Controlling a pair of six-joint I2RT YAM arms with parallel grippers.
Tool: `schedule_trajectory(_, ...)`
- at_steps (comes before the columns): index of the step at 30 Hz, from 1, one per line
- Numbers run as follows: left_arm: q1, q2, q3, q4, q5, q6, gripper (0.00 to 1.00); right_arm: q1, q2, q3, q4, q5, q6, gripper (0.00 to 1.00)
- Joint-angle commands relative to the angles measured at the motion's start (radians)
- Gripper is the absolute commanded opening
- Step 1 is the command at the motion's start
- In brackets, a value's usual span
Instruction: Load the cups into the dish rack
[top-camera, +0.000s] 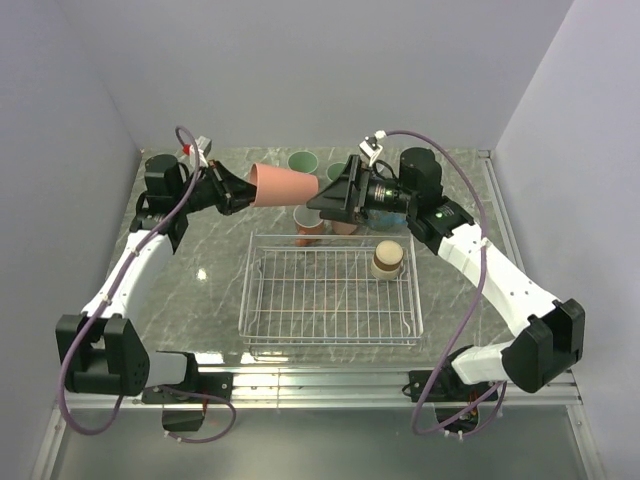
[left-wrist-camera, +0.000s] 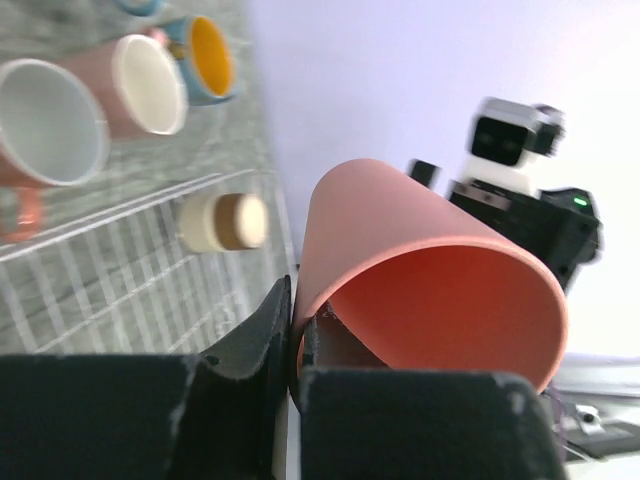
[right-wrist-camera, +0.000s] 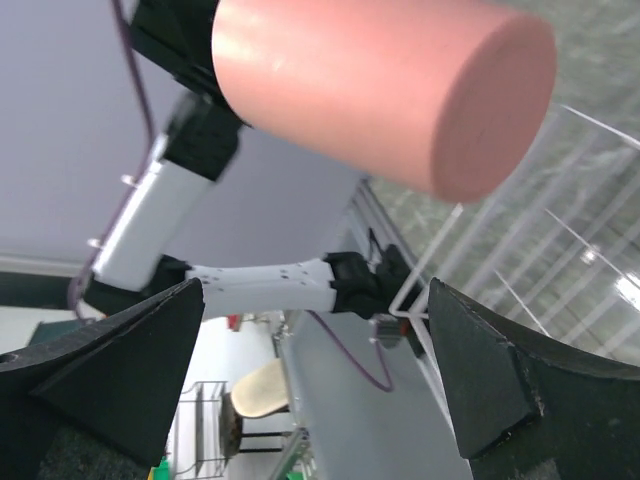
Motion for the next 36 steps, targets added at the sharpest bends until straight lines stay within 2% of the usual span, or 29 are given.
schedule_trajectory(1,0.003,-0.073,-0.026,0.266,0.078,-0.178,0.00,-0.006,0.005,0.004,0.214,-0.072,0.108,1.00)
schedule_trajectory(7,0.003,-0.101,-0.061,0.303,0.086,-0.237,0.00,-0.006,0.008,-0.036,0.323,-0.066,0.201,1.00)
schedule_trajectory(12,0.003,-0.125,-0.104,0.396,0.083,-0.319,0.00,-0.006,0.035,-0.034,0.448,-0.058,0.279,1.00)
schedule_trajectory(22,-0.011,-0.151,-0.142,0.475,0.057,-0.379,0.00,-0.006,0.080,0.025,0.442,-0.061,0.276,1.00)
schedule_trajectory(28,-0.061,-0.142,-0.112,0.415,0.026,-0.335,0.00,-0.004,0.087,0.044,0.432,-0.054,0.271,0.99)
schedule_trajectory(36,-0.088,-0.151,-0.184,0.533,0.014,-0.405,0.00,-0.004,0.080,0.027,0.512,-0.051,0.312,0.87)
